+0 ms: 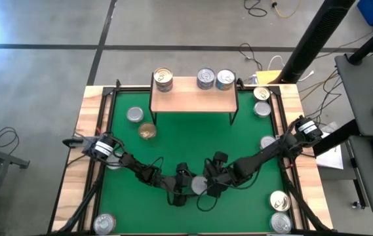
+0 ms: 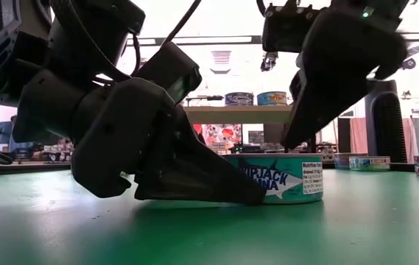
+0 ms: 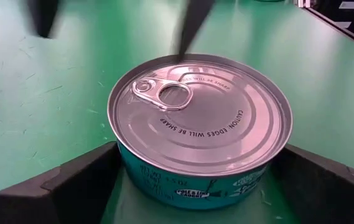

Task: Stack canned seafood by type on shelf
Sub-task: Put the green blue tuna can on the shelf

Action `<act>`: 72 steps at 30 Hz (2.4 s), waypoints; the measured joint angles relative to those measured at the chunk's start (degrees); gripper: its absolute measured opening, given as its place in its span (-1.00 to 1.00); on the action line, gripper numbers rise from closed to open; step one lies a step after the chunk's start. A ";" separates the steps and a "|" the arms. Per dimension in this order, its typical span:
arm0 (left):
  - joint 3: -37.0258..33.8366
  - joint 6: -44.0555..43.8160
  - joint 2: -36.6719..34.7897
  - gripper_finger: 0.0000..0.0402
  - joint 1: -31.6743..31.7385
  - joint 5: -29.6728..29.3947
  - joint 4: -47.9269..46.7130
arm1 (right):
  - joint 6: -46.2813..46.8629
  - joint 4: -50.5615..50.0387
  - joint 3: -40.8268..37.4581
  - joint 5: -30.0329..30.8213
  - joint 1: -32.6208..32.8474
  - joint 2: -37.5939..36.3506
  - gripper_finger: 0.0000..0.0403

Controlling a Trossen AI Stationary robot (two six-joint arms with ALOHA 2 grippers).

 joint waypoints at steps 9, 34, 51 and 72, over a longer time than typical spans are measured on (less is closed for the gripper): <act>-0.08 2.14 0.92 0.99 0.00 0.20 2.79 | 0.70 2.33 0.02 -2.22 -0.19 4.13 0.83; 0.20 3.21 2.89 0.77 0.02 -2.74 8.16 | -7.66 4.61 5.93 -1.16 -3.54 8.69 0.83; -2.52 13.69 -13.55 0.77 5.69 -9.88 -6.97 | 1.12 -15.46 5.80 0.54 -0.54 -12.69 0.83; -2.73 16.61 -38.00 0.79 33.35 -14.80 -30.64 | -36.44 11.01 5.83 11.94 -19.40 -18.08 0.41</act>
